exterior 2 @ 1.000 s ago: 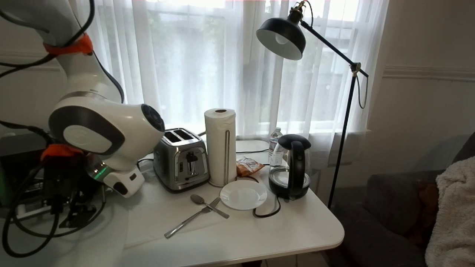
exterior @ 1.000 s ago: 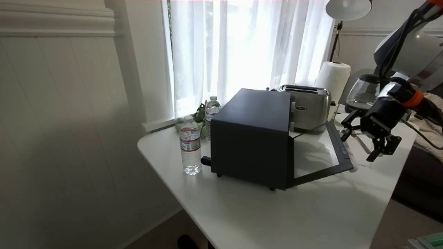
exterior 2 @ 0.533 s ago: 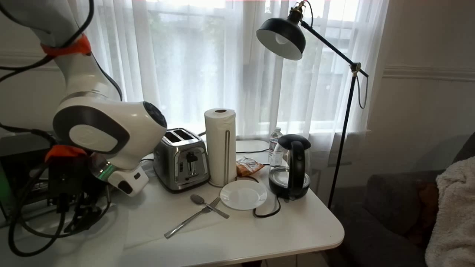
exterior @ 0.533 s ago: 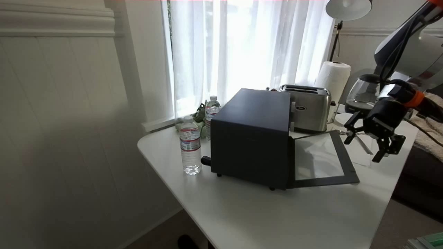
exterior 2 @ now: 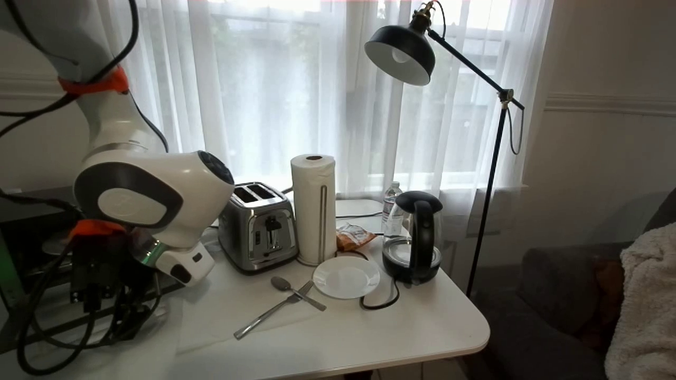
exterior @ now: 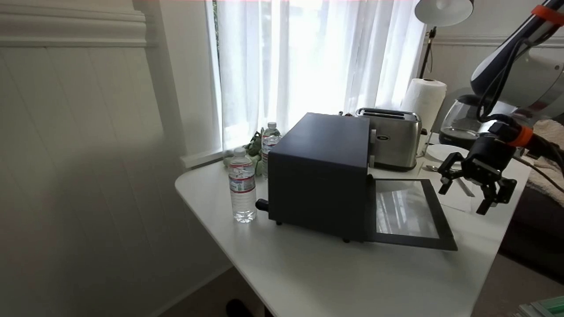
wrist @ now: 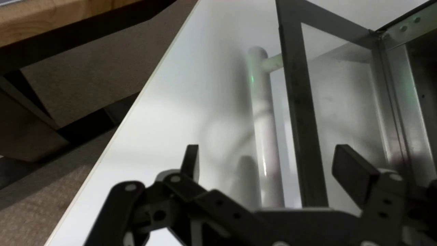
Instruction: Pull the oven door in order to pen it
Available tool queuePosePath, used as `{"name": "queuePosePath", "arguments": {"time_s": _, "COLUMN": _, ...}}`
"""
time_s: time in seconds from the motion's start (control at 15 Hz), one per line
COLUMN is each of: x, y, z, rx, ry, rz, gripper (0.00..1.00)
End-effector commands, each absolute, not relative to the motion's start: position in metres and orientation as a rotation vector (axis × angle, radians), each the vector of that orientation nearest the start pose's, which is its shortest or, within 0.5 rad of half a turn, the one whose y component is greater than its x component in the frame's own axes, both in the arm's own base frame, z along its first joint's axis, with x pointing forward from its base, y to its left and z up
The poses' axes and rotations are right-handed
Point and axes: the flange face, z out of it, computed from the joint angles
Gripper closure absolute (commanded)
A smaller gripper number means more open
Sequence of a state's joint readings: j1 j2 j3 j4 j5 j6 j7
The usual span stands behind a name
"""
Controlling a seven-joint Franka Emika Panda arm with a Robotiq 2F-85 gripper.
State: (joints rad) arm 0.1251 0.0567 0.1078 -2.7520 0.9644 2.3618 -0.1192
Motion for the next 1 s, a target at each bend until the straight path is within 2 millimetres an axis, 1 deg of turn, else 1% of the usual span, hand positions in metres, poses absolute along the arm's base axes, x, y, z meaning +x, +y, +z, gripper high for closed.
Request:
{"name": "queuePosePath", "arguments": {"time_s": 0.0, "x": 0.333, "y": 0.136, "z": 0.21, "rx": -2.637, "ry": 0.596, "rz": 0.546, "gripper": 0.0}}
{"name": "queuePosePath", "arguments": {"time_s": 0.07, "x": 0.327, "y": 0.151, "z": 0.223, "rx": -2.69, "ry": 0.563, "rz": 0.524, "gripper": 0.0}}
{"name": "queuePosePath", "arguments": {"time_s": 0.2, "x": 0.323, "y": 0.184, "z": 0.249, "rx": -2.799, "ry": 0.462, "rz": 0.496, "gripper": 0.0}}
{"name": "queuePosePath", "arguments": {"time_s": 0.27, "x": 0.323, "y": 0.201, "z": 0.269, "rx": -2.848, "ry": 0.422, "rz": 0.443, "gripper": 0.0}}
{"name": "queuePosePath", "arguments": {"time_s": 0.4, "x": 0.323, "y": 0.225, "z": 0.308, "rx": -2.949, "ry": 0.368, "rz": 0.333, "gripper": 0.0}}
{"name": "queuePosePath", "arguments": {"time_s": 0.53, "x": 0.323, "y": 0.24, "z": 0.347, "rx": -3.002, "ry": 0.335, "rz": 0.257, "gripper": 0.0}}
{"name": "queuePosePath", "arguments": {"time_s": 0.73, "x": 0.321, "y": 0.258, "z": 0.404, "rx": -2.995, "ry": 0.252, "rz": 0.197, "gripper": 0.0}}
{"name": "queuePosePath", "arguments": {"time_s": 0.93, "x": 0.313, "y": 0.27, "z": 0.448, "rx": -2.958, "ry": 0.117, "rz": 0.166, "gripper": 0.0}}
